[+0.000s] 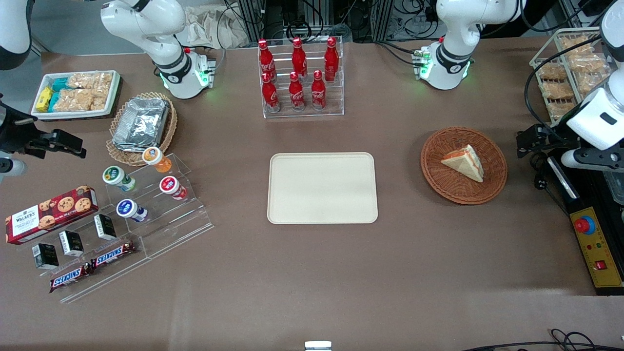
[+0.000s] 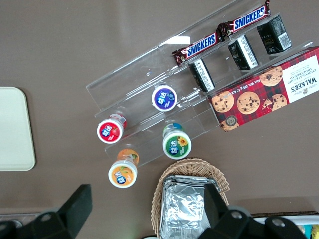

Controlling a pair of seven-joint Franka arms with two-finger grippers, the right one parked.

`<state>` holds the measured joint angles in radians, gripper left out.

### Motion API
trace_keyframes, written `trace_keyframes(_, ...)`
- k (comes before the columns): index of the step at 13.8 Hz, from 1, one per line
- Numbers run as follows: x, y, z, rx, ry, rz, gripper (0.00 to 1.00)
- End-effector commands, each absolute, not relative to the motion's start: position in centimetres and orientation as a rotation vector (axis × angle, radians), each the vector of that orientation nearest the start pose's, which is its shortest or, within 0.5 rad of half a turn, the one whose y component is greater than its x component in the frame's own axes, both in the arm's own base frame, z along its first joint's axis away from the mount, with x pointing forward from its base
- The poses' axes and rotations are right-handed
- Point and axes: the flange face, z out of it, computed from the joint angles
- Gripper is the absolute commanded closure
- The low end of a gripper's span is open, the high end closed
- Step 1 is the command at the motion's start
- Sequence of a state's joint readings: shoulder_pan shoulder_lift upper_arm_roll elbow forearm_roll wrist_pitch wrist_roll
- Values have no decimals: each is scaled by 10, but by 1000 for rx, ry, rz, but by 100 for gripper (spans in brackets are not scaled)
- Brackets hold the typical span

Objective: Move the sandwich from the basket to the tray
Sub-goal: 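Move the open left gripper over the wrapped sandwich in the wicker basket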

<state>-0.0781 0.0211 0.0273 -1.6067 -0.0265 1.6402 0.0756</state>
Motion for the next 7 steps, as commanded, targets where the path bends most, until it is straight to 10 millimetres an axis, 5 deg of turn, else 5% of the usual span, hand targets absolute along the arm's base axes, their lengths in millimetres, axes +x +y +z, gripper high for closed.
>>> trace_keyframes(1, 565, -33, 606, -3161, 207, -18, 0)
trace_keyframes(7, 568, -36, 602, -3166, 211, -8, 0)
